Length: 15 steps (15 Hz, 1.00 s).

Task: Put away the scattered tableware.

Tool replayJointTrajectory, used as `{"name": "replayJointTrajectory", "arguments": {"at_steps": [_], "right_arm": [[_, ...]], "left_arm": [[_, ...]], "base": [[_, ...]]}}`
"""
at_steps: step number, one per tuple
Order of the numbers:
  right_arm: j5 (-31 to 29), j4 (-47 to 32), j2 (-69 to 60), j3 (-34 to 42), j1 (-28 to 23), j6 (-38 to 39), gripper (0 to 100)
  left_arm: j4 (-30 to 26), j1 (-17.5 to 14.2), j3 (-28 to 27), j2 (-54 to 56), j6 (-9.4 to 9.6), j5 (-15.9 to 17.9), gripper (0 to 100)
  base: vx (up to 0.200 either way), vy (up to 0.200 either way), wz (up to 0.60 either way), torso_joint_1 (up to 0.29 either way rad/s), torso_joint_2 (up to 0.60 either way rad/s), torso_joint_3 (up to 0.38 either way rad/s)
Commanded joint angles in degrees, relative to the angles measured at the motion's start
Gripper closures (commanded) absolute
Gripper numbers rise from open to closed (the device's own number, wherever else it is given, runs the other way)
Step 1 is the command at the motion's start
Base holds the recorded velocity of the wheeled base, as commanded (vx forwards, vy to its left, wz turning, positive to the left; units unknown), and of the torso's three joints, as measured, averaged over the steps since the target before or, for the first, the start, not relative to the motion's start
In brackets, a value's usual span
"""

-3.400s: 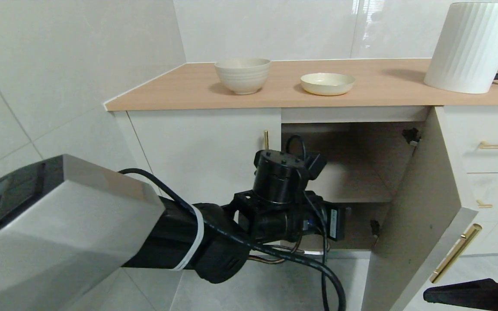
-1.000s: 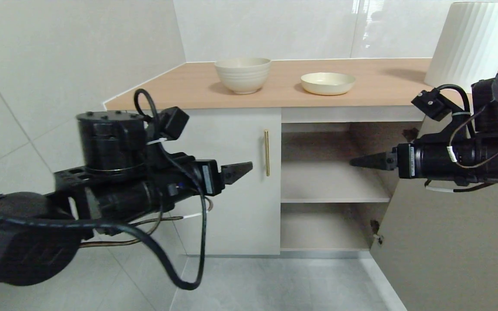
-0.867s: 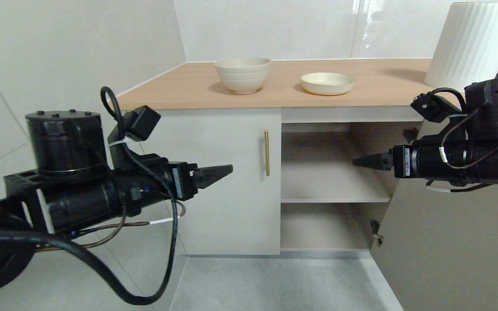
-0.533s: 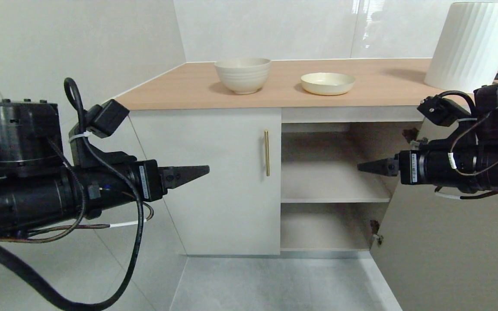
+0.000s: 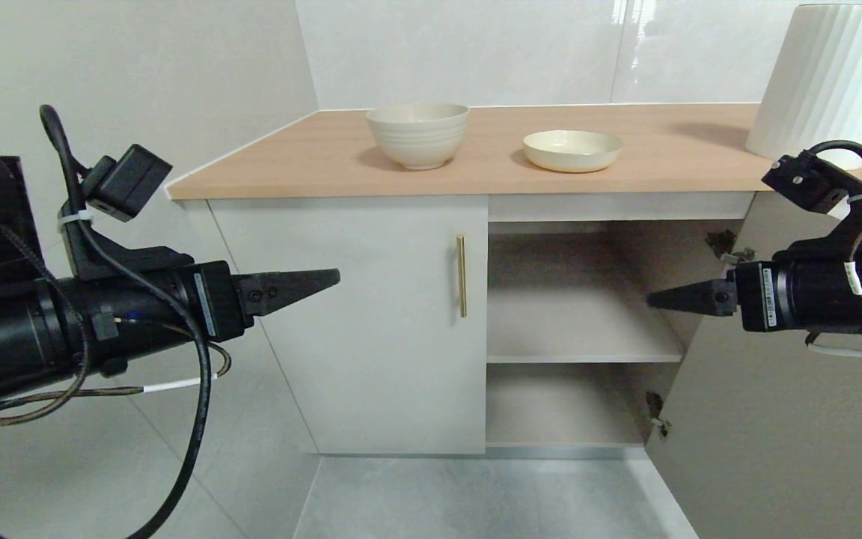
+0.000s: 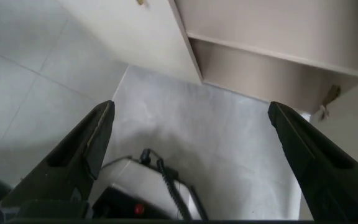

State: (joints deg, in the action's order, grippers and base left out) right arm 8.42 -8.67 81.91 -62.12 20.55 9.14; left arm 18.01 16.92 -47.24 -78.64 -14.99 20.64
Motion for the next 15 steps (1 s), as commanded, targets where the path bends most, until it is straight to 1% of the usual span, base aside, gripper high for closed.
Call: {"name": "replayJointTrajectory", "arguments": {"at_steps": [1, 6, 11, 15], "right_arm": [[0.1, -0.03, -1.22, -0.02, 0.28, 0.0, 0], [0.28, 0.41, -1.14, 0.69, 0.28, 0.09, 0], [0.28, 3.75, -1.58, 2.27, 0.28, 0.0, 0], [0.37, 4.19, -3.07, 3.5, 0.54, -2.02, 0]], "left_arm": [[0.1, -0.13, -0.05, 0.07, -0.03, 0.02, 0], [0.1, -0.57, 0.22, -0.99, -0.03, 0.54, 0], [0.45, -0.57, 0.57, -0.37, -0.03, 0.98, 0], [0.54, -0.57, 0.66, -0.28, -0.03, 1.07, 0]], "base": [[0.2, 0.0, 0.0, 0.017, 0.01, -0.002], [0.2, 0.0, 0.0, 0.001, 0.0, 0.0], [0.0, 0.0, 0.0, 0.0, 0.0, 0.0], [0.0, 0.0, 0.0, 0.013, -0.04, -0.021]]}}
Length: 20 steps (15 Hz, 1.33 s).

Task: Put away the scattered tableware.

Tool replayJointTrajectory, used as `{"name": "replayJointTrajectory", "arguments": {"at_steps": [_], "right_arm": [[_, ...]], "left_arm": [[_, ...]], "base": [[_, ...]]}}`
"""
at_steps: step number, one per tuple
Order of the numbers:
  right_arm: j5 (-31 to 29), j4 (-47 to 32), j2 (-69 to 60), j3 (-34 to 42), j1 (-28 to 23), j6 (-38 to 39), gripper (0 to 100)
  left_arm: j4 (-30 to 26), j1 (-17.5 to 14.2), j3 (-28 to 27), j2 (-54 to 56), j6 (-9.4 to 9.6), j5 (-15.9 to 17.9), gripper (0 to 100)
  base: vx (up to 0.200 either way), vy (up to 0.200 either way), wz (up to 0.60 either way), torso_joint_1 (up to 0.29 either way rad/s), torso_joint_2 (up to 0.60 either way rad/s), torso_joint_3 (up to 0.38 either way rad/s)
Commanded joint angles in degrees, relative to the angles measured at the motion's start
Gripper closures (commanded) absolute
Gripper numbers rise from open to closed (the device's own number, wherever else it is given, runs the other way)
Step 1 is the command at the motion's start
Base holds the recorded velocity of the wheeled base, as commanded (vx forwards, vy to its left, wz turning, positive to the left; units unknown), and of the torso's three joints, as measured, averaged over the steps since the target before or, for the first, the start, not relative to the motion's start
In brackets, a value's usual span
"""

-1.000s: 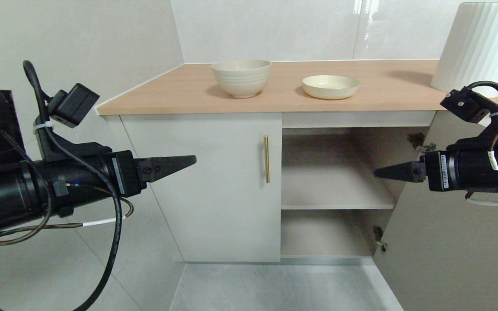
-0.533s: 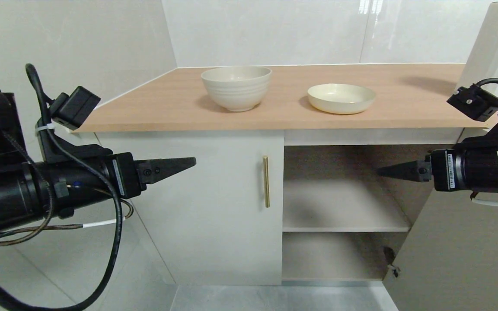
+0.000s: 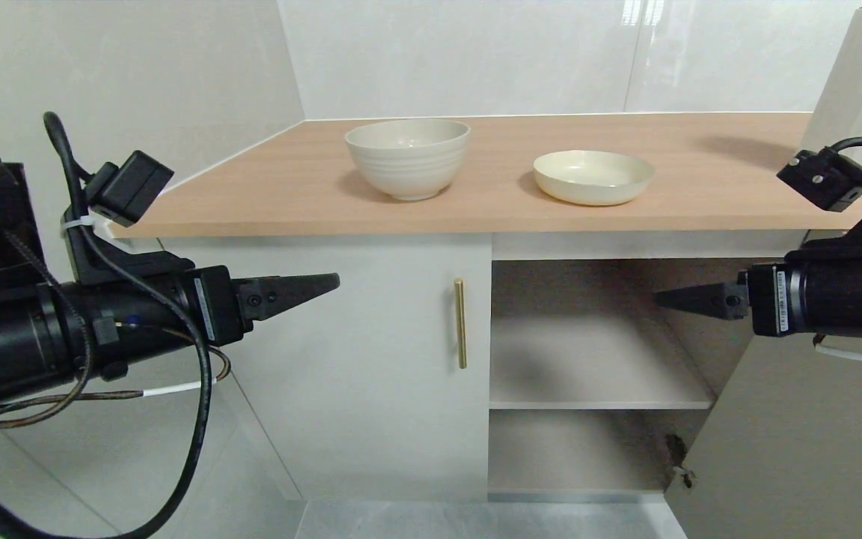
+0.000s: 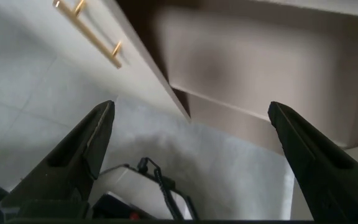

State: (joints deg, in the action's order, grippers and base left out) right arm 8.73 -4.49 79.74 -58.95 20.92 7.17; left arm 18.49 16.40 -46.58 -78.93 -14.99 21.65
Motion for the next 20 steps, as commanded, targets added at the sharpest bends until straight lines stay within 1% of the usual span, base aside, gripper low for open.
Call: {"name": "replayJointTrajectory", "arguments": {"at_steps": [1, 4, 7, 11, 14, 17, 19, 20], "right_arm": [[0.06, 0.0, -1.16, 0.42, 0.61, -0.05, 0], [0.06, 0.0, -1.34, 0.42, 0.61, -0.14, 0], [0.06, 0.18, -0.99, 0.42, 0.61, -0.49, 0], [-0.03, 1.76, -0.02, 0.68, 0.61, -0.58, 0], [-0.12, 2.38, 0.86, 0.68, 0.61, -0.58, 0], [-0.2, 3.61, 2.26, 0.68, 0.35, -0.66, 0], [-0.2, 4.22, 3.23, 0.51, 0.0, -0.58, 0], [-0.29, 6.33, 4.37, 0.42, -0.7, -0.66, 0]], "left_arm": [[0.05, -0.05, 0.0, 0.01, -0.03, 0.06, 0], [0.05, 0.04, 0.0, 0.01, -0.03, 0.06, 0], [0.05, 0.04, 0.09, -0.61, -0.03, 0.06, 0], [0.05, 0.3, 0.09, -1.49, -0.03, 0.06, 0], [0.05, 0.3, 0.09, -1.75, -0.03, 0.94, 0], [0.32, 0.3, -0.09, -2.8, -0.03, 0.94, 0], [3.48, 0.3, -1.76, -5.62, -0.03, 0.94, 0], [4.71, 0.3, -3.25, -7.55, 0.05, 0.94, 0]], "base": [[0.0, 0.0, 0.0, 0.085, -0.3, -0.198], [0.0, 0.0, 0.0, 0.128, -0.31, -0.263], [0.0, 0.0, 0.0, 0.089, -0.53, -0.276], [0.0, 0.0, 0.0, 0.239, -0.46, -0.283], [0.0, 0.0, 0.0, 0.209, -0.47, -0.269], [0.0, 0.0, 0.0, 0.227, -0.48, -0.264], [0.0, 0.0, 0.0, 0.222, -0.49, -0.273], [0.0, 0.0, 0.0, 0.237, -0.52, -0.276]]}}
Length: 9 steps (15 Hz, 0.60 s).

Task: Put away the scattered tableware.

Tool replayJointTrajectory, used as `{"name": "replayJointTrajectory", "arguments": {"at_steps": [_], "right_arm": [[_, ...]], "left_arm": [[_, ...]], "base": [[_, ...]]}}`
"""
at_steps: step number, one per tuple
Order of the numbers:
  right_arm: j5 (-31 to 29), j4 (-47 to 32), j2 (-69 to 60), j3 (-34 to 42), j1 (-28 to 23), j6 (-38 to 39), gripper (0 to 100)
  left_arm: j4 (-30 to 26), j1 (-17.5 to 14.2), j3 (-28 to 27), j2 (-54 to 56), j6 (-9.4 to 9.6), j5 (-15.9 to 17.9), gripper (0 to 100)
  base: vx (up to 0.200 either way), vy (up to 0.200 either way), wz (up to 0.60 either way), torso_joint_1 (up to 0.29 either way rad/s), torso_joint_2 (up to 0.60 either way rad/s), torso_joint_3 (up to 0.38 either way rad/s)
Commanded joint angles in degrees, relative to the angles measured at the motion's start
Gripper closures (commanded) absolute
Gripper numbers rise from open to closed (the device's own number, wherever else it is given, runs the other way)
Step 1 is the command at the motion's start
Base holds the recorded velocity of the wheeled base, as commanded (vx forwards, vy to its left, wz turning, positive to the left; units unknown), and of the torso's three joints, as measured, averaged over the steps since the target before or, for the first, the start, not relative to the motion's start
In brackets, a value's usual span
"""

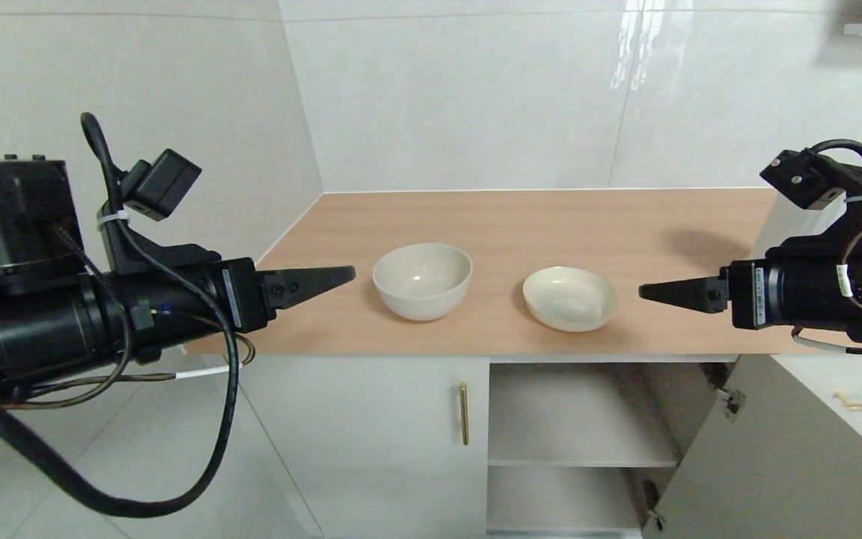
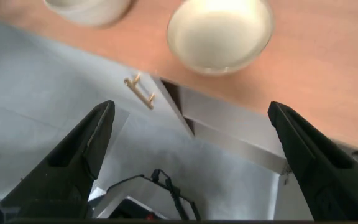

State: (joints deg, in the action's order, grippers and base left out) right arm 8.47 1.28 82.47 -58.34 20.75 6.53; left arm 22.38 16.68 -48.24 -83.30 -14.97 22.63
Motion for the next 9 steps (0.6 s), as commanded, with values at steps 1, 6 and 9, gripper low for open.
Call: {"name": "replayJointTrajectory", "arguments": {"at_steps": [1, 6, 9], "right_arm": [[-0.21, 4.17, 3.14, -0.02, -1.41, -0.73, 0], [-9.7, 9.53, 12.19, -6.34, -2.12, -2.49, 0], [-16.38, 1.8, 15.09, -12.23, -0.62, 1.2, 0]], "left_arm": [[1.61, 0.02, -4.5, -5.65, 0.03, -0.13, 0], [-11.57, 0.02, -26.12, -16.81, -0.15, -3.2, 0], [-21.33, 0.02, -33.94, -23.66, -3.22, -7.6, 0]], "base": [[0.0, 0.0, 0.0, 0.237, -0.52, -0.29], [0.0, 0.0, 0.0, 0.075, -0.16, -0.084], [0.0, 0.0, 0.0, 0.0, 0.0, 0.0]]}}
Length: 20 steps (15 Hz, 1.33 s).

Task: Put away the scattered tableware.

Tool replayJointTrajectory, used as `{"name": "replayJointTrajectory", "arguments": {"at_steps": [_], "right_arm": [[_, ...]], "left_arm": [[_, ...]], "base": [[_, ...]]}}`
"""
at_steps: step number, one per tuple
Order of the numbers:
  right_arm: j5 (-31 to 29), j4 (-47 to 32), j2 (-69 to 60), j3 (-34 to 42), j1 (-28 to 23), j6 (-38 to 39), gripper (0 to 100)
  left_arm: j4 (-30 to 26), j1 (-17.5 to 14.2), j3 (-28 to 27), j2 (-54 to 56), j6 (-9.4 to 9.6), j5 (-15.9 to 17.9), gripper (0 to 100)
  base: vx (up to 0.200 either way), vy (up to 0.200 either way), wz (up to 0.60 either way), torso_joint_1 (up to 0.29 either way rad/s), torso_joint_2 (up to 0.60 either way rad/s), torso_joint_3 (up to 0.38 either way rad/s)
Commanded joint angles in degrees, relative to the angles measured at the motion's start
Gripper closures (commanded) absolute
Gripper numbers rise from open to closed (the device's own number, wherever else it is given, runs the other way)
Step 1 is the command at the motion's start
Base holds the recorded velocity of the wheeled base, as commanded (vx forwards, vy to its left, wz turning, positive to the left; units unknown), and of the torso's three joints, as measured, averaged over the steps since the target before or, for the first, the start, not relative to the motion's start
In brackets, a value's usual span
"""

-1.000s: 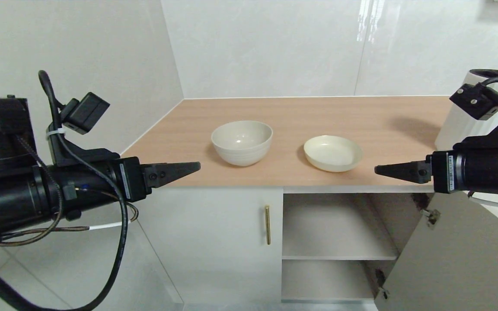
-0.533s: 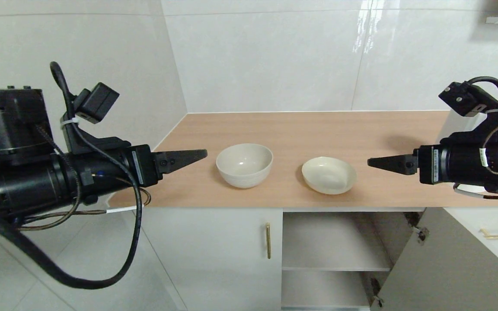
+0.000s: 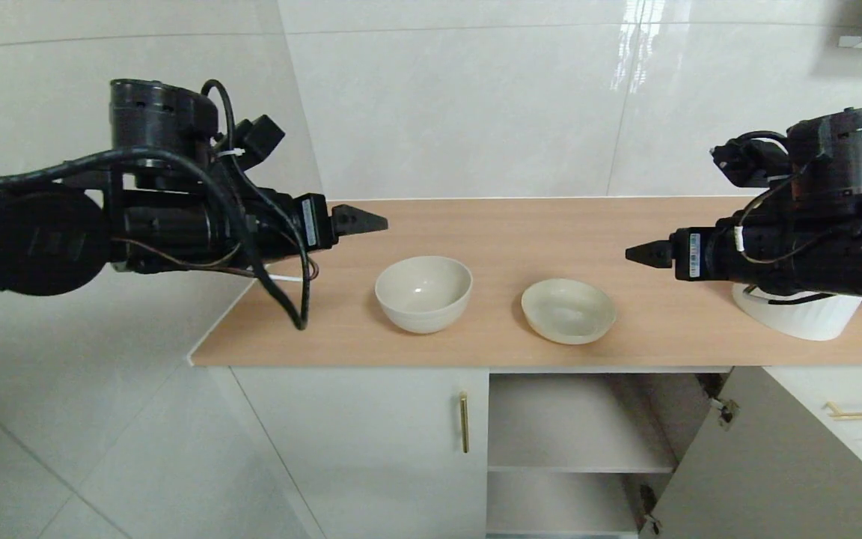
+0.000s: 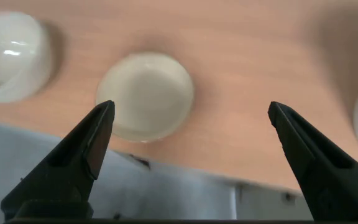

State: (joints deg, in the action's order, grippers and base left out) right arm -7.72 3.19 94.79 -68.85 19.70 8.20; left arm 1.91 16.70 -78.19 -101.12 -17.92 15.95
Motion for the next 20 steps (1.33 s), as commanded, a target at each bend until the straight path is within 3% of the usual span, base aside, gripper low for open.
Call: {"name": "replayJointTrajectory", "arguments": {"at_steps": [1, 2, 3, 5, 6, 15, 16, 20], "right_arm": [[-0.72, -2.23, 4.08, -3.83, 0.6, 3.66, 0], [-0.81, -2.84, 4.17, -3.92, 0.6, 3.66, 0], [-0.9, -3.19, 4.17, -3.92, 0.6, 3.75, 0], [-0.98, -3.19, 4.08, -3.48, 1.22, 3.66, 0], [-1.34, -3.28, 4.08, -3.48, 1.39, 3.66, 0], [-2.39, -3.02, 3.91, -2.08, 2.1, 3.13, 0], [-2.39, -3.02, 4.0, -2.08, 2.1, 3.13, 0], [-2.39, -3.28, 4.43, -2.34, 2.1, 3.13, 0]], "left_arm": [[-1.83, 0.0, -6.45, -8.04, -5.72, -2.41, 0], [-2.79, 0.0, -7.24, -8.92, -6.07, -2.67, 0], [-6.84, 0.0, -10.23, -11.03, -6.07, -5.13, 0], [-12.2, 0.96, -14.97, -15.25, -6.07, -12.87, 0], [-13.52, 1.49, -16.47, -16.65, -6.07, -15.07, 0], [-14.13, 3.6, -19.98, -24.56, -4.76, -19.55, 0], [-14.13, 3.6, -19.98, -24.56, -4.76, -19.55, 100], [-14.13, 3.69, -20.16, -23.07, -4.76, -19.72, 100]], "base": [[0.0, 0.0, 0.0, 0.0, 0.0, 0.0], [0.0, 0.0, 0.0, 0.0, 0.0, 0.0], [0.0, 0.0, 0.0, 0.0, 0.0, 0.0], [0.0, 0.0, 0.0, 0.0, 0.0, 0.0], [0.0, 0.0, 0.0, 0.0, 0.0, 0.0], [0.0, 0.0, 0.0, 0.0, 0.0, 0.0], [0.0, 0.0, 0.0, 0.0, 0.0, 0.0], [0.0, 0.0, 0.0, 0.0, 0.0, 0.0]]}}
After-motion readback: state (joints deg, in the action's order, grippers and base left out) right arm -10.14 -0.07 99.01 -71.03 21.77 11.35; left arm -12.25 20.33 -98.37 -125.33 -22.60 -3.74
